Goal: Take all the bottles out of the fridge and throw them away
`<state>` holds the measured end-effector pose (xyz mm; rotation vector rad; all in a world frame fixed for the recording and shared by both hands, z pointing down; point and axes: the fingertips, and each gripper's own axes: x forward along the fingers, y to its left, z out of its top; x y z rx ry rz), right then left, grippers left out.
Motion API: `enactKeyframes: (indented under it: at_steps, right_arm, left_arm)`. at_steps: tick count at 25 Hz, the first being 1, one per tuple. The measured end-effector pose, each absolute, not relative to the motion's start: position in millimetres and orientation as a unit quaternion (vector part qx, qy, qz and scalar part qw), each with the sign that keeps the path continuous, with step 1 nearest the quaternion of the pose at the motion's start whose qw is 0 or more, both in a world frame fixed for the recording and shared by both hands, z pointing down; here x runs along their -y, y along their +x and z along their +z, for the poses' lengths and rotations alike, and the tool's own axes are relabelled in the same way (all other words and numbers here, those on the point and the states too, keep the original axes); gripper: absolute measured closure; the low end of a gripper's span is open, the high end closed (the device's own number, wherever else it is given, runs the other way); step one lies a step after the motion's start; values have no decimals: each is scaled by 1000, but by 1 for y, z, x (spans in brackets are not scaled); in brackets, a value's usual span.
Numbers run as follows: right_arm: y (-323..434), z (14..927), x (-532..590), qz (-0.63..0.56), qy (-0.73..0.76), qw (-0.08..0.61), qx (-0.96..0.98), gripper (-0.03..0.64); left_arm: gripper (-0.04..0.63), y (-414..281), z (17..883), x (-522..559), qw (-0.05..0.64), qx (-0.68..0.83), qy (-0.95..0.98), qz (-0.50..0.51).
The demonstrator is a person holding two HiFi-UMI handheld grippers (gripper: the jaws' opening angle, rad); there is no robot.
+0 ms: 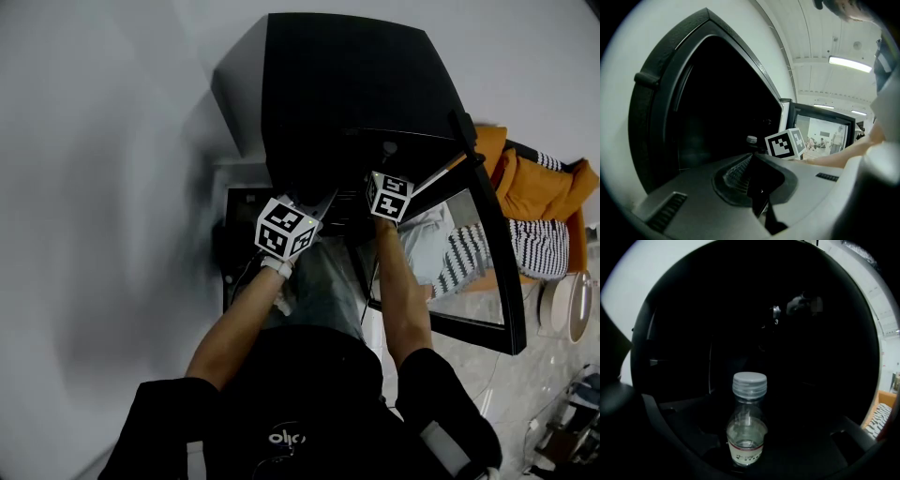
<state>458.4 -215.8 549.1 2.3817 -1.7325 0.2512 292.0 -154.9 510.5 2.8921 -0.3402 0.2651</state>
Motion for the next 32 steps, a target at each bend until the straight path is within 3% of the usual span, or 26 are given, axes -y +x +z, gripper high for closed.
enactKeyframes:
  at_steps: [32]
  right_arm:
    - [297,348,33,93,751,108,645,416]
  left_arm:
    - [594,155,344,40,149,157,971,97]
